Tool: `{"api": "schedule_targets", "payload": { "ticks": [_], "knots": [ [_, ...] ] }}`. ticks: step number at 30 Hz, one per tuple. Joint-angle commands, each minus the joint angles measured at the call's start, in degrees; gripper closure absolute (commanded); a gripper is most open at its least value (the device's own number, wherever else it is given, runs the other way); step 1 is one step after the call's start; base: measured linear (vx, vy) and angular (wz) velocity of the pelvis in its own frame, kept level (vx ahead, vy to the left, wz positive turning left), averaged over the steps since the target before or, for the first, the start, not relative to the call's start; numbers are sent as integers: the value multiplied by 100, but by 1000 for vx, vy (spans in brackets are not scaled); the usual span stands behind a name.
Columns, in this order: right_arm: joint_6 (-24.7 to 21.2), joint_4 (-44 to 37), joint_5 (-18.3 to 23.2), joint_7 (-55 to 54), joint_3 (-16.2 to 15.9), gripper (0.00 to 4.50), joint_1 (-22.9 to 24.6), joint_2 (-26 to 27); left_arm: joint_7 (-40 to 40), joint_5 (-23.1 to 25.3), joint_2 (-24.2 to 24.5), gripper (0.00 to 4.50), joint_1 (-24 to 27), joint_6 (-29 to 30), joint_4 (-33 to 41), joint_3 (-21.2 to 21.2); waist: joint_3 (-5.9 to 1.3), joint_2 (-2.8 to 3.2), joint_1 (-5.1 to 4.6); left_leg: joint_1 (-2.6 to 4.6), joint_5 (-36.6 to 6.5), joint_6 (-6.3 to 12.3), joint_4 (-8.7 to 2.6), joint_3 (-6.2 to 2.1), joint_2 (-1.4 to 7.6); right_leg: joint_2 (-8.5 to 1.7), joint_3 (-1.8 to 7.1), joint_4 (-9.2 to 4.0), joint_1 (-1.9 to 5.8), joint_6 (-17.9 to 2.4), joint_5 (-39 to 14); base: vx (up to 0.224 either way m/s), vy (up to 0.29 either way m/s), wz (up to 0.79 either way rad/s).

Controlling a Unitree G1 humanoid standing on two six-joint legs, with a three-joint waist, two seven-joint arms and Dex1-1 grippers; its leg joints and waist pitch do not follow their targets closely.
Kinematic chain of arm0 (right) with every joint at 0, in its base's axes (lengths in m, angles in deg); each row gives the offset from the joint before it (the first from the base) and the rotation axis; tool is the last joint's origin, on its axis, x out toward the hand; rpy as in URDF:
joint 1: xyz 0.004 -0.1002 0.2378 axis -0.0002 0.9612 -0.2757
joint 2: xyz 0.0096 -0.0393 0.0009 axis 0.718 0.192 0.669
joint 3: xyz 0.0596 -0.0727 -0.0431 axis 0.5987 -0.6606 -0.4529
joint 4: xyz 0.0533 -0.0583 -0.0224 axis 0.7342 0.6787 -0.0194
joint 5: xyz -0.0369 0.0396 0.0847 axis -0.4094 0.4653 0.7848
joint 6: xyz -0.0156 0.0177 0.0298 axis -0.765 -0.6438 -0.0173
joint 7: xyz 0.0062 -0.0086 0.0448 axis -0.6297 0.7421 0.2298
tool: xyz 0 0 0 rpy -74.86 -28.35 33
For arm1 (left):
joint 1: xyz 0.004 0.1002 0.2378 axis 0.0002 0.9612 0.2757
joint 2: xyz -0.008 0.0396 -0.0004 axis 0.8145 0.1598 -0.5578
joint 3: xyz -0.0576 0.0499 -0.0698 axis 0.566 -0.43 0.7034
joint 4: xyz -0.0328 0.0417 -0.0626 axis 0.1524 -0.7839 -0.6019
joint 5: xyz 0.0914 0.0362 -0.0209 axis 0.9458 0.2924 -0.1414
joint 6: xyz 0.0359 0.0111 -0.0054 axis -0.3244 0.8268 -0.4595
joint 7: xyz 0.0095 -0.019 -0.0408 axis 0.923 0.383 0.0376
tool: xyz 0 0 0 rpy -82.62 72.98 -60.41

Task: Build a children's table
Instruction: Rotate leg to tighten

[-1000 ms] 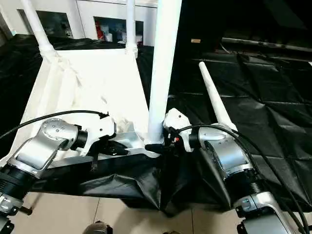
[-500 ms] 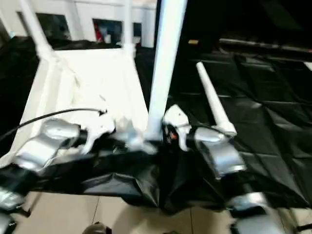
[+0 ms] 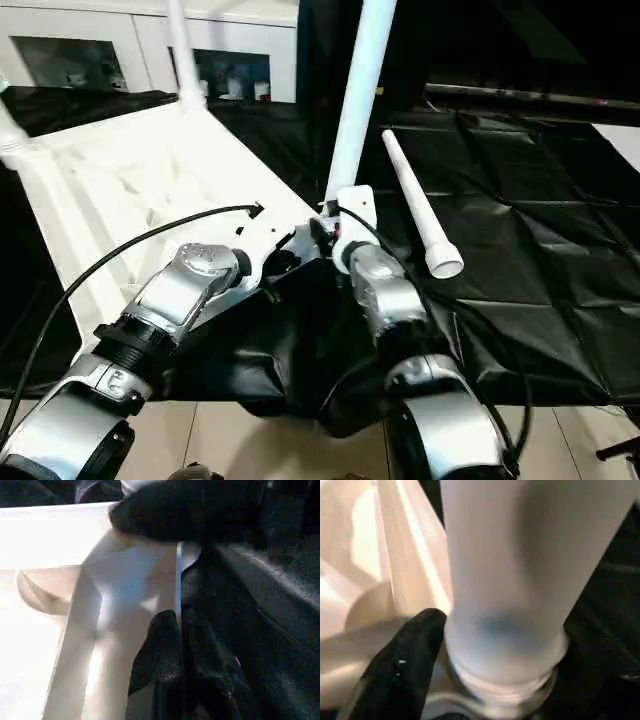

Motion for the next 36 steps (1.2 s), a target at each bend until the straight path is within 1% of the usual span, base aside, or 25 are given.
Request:
{"api": "schedule_targets", "payload": {
  "ticks": [1, 3, 4, 7, 9, 10, 11, 12, 13, 14, 16, 17, 18, 19, 21, 22, 23, 25, 26, 27, 28, 30, 31, 33, 36],
  "knots": [
    [-153, 406, -3, 262, -212, 61, 73, 342, 71, -29, -130, 450, -127, -118, -62, -45, -364, 38, 21, -33, -1117, 52, -421, -31, 103, -429, 332, -527, 293, -915, -1313, 0, 0, 0],
    [-93, 465, -21, 315, -218, 57, 23, 332, 20, -28, -74, 450, -120, -177, -66, -35, -354, 44, 11, -30, -1197, 55, -428, -33, 101, -435, 331, -543, 285, -894, -1487, 0, 0, 0],
    [-102, 440, -4, 394, -218, 35, 12, 303, -24, -35, -33, 450, -105, -178, -31, -30, -353, 47, 11, -22, -1211, 62, -432, -33, 105, -436, 332, -552, 281, -866, -1534, 0, 0, 0],
    [-34, 377, -86, 693, -320, 35, -2, 154, -170, -55, 62, 450, -66, -232, 51, -28, -350, 48, -4, -35, -1215, 84, -439, -37, 108, -434, 333, -554, 282, -857, -1554, 0, 0, 0],
    [39, 74, -145, 1096, -444, 35, 69, -97, -427, -93, 210, 450, -5, -338, 159, -66, -359, 50, -10, -34, -1182, 117, -433, -33, 107, -432, 334, -555, 290, -875, -1494, 0, 0, 0],
    [65, -73, -158, 1249, -489, 35, 109, -198, -518, -112, 267, 450, 23, -347, 205, -74, -365, 41, -8, -44, -1082, 148, -421, -26, 108, -426, 338, -543, 303, -902, -1328, 0, 0, 0],
    [75, -208, -174, 1396, -529, 35, 145, -298, -635, -121, 333, 450, 51, -449, 244, -101, -377, 46, -9, -52, -994, 161, -415, -25, 110, -433, 344, -518, 309, -944, -1195, 0, 0, 0],
    [55, -445, -172, 1688, -602, 35, 224, -471, -800, -171, 420, 450, 80, -394, 283, -98, -395, 59, -10, -58, -829, 201, -403, -22, 114, -426, 341, -487, 312, -1018, -923, 0, 0, 0],
    [8, -633, -170, 1924, -663, 35, 290, -611, -946, -207, 493, 450, 100, -406, 306, -104, -399, 39, 6, -63, -660, 270, -381, -14, 102, -401, 334, -462, 338, -1069, -621, 0, 0, 0],
    [-13, -715, -170, 2036, -693, 35, 323, -674, -1000, -223, 523, 450, 109, -434, 312, -102, -406, 42, 3, -72, -571, 312, -376, -12, 106, -408, 341, -436, 337, -1124, -454, 0, 0, 0],
    [-90, -1243, -185, 2778, -918, 35, 555, -1114, -1291, -303, 717, 450, 157, -599, 336, -78, -416, 60, 23, -68, -396, 448, -352, -8, 107, -393, 330, -405, 348, -1260, -42, 0, 0, 0],
    [-81, -1342, -192, 2938, -970, 35, 603, -1212, -1336, -311, 755, 450, 161, -623, 332, -70, -414, 53, 23, -78, -402, 477, -353, -6, 109, -388, 329, -401, 355, -1275, 2, 0, 0, 0],
    [-71, -1491, -204, 3148, -1045, 35, 677, -1369, -1428, -332, 815, 450, 170, -666, 334, -60, -416, 55, 45, -56, -427, 487, -352, -1, 115, -391, 327, -403, 348, -1299, -4, 0, 0, 0],
    [-73, -1826, -186, 3657, -1185, 35, 838, -1738, -1721, -394, 971, 450, 209, -920, 380, -68, -414, 53, 71, -50, -471, 498, -358, -4, 120, -399, 327, -418, 359, -1303, -70, 0, 0, 0],
    [-138, -2022, -134, 3944, -1222, 35, 914, -1932, -1942, -455, 1078, 450, 248, -951, 463, -89, -426, 51, 82, -34, -514, 520, -354, 2, 139, -404, 338, -391, 352, -1355, 23, 0, 0, 0],
    [-184, -2083, -108, 4018, -1217, 35, 932, -1976, -2000, -469, 1113, 450, 262, -910, 500, -102, -419, 55, 75, -41, -536, 510, -360, 2, 144, -406, 334, -391, 343, -1400, 3, 0, 0, 0],
    [-241, -2222, -64, 4179, -1222, 35, 974, -2076, -2245, -555, 1197, 450, 325, -1002, 617, -131, -419, 35, 70, -43, -553, 501, -363, 3, 140, -406, 330, -396, 350, -1414, -39, 0, 0, 0],
    [-339, -2460, 4, 4481, -1263, 35, 1047, -2254, -2701, -686, 1395, 450, 454, -1133, 892, -217, -417, 47, 84, -41, -528, 496, -366, -9, 154, -424, 336, -390, 352, -1414, -90, 0, 0, 0],
    [-339, -2460, 4, 4481, -1263, 35, 1047, -2254, -2701, -686, 1395, 450, 454, -1133, 892, -217, -423, 51, 92, -29, -526, 499, -364, -1, 161, -425, 341, -393, 351, -1423, -75, 0, 0, 0],
    [-364, -2599, 44, 4638, -1300, 35, 1100, -2360, -3076, -837, 1526, 450, 570, -1212, 1122, -264, -426, 40, 96, -33, -492, 501, -359, 3, 156, -418, 340, -380, 345, -1458, -22, 0, 0, 0],
    [-375, -2635, 64, 4681, -1312, 35, 1116, -2386, -3208, -875, 1589, 450, 619, -1206, 1221, -293, -425, 46, 114, -26, -478, 485, -361, 4, 165, -423, 338, -372, 341, -1469, -28, 0, 0, 0],
    [-360, -2687, 74, 4741, -1318, 35, 1138, -2416, -3388, -895, 1714, 450, 701, -1197, 1379, -360, -425, 55, 133, -2, -524, 471, -361, 18, 170, -418, 343, -383, 315, -1480, -90, 0, 0, 0],
    [-353, -2707, 81, 4788, -1305, 35, 1143, -2409, -3432, -884, 1760, 450, 727, -1197, 1429, -388, -417, 57, 153, -17, -580, 452, -366, 15, 173, -418, 341, -384, 321, -1460, -173, 0, 0, 0],
    [-378, -2739, 79, 4816, -1297, 35, 1148, -2394, -3481, -886, 1795, 450, 764, -1201, 1487, -403, -419, 58, 180, 2, -654, 394, -366, 20, 170, -423, 345, -398, 311, -1420, -307, 0, 0, 0],
    [-398, -2804, 84, 4880, -1324, 35, 1172, -2395, -3519, -894, 1820, 450, 818, -1188, 1567, -402, -426, 55, 193, -11, -613, 332, -366, 11, 169, -416, 347, -379, 319, -1390, -249, 0, 0, 0]
  ]
}}
